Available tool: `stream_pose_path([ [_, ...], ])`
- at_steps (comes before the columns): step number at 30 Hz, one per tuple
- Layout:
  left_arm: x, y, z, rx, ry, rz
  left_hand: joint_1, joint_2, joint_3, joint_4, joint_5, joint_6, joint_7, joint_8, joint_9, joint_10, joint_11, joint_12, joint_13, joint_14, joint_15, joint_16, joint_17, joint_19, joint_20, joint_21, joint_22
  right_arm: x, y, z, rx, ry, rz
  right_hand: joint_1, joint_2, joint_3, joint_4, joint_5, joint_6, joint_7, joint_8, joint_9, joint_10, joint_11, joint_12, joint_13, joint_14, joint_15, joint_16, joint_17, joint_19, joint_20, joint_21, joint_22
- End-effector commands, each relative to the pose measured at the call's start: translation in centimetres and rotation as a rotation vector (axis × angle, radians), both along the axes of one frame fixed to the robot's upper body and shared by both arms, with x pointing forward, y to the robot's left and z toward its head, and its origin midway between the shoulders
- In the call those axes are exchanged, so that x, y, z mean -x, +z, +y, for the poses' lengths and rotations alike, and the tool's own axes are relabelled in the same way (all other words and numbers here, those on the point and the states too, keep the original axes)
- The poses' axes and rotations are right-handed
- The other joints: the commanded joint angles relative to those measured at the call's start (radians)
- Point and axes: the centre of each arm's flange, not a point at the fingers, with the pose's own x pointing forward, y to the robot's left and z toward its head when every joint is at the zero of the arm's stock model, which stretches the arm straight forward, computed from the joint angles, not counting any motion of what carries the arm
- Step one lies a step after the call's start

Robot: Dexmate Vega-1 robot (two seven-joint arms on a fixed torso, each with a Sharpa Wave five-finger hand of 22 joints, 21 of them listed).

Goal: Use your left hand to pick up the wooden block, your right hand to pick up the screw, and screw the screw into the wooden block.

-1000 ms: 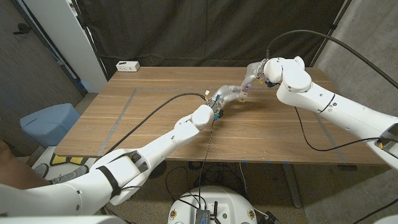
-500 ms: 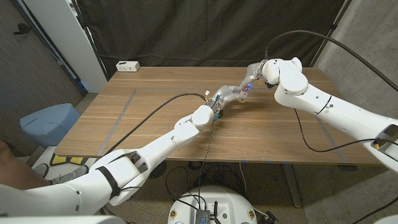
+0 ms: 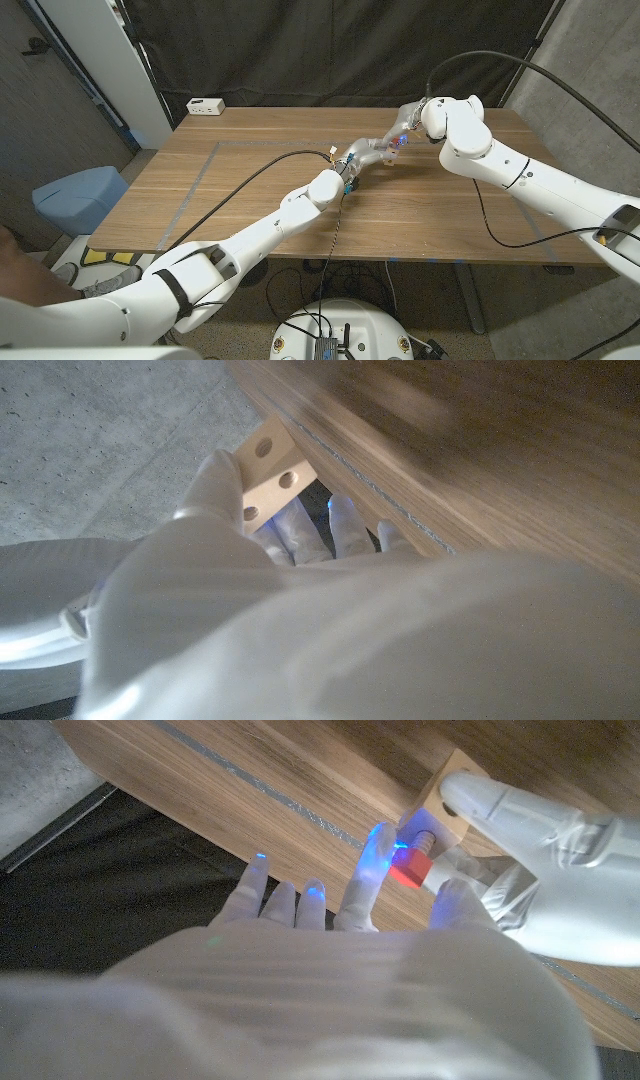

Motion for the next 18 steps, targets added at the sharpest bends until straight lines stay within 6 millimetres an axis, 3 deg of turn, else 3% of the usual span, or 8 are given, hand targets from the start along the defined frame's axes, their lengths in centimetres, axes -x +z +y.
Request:
stream_pose_path([
  [1,0.18,-0.09,0.01,0.002,0.003,-0.003,0.007,0.045,0.018,0.01,0.007,0.039,0.027,0.008,0.006,0.011,-0.002,0.007,0.113,0.011,-0.091,0.0,0.001,0.006,0.004,0.007,0.003,0.46,-0.07,-0.03,0.004,-0.01,-0.007,-0.047,-0.019,-0.027,0.015,0.018,-0.009,0.006,-0.01,-0.01,0.008,0.001,-0.007,0.002,0.014,0.0,-0.004,0.002,0.011,-0.001,-0.003,0.004],
  [9,0.28,-0.18,-0.04,0.003,0.001,-0.002,0.006,0.046,0.02,0.01,0.007,0.039,0.03,0.008,0.006,0.009,-0.002,0.005,0.111,0.011,-0.09,-0.001,0.0,0.006,0.005,0.007,0.004,0.82,-0.12,-0.15,0.014,-0.012,0.024,-0.102,-0.043,-0.066,0.037,0.043,-0.086,0.023,-0.064,-0.057,-0.016,0.012,-0.021,0.003,0.0,0.024,-0.017,0.0,-0.006,0.016,-0.009,0.004],
  [18,0.35,-0.13,-0.08,-0.001,-0.001,-0.006,0.005,0.046,0.022,0.01,0.008,0.035,0.026,0.006,0.006,0.009,-0.002,0.004,0.11,0.01,-0.088,-0.002,0.0,0.007,0.006,0.006,0.004,1.01,-0.13,-0.35,0.026,-0.006,0.051,-0.122,-0.055,-0.093,0.044,0.072,-0.194,0.05,-0.125,-0.098,-0.086,0.042,-0.037,0.004,-0.027,0.055,-0.032,-0.002,-0.02,0.026,-0.008,0.004],
])
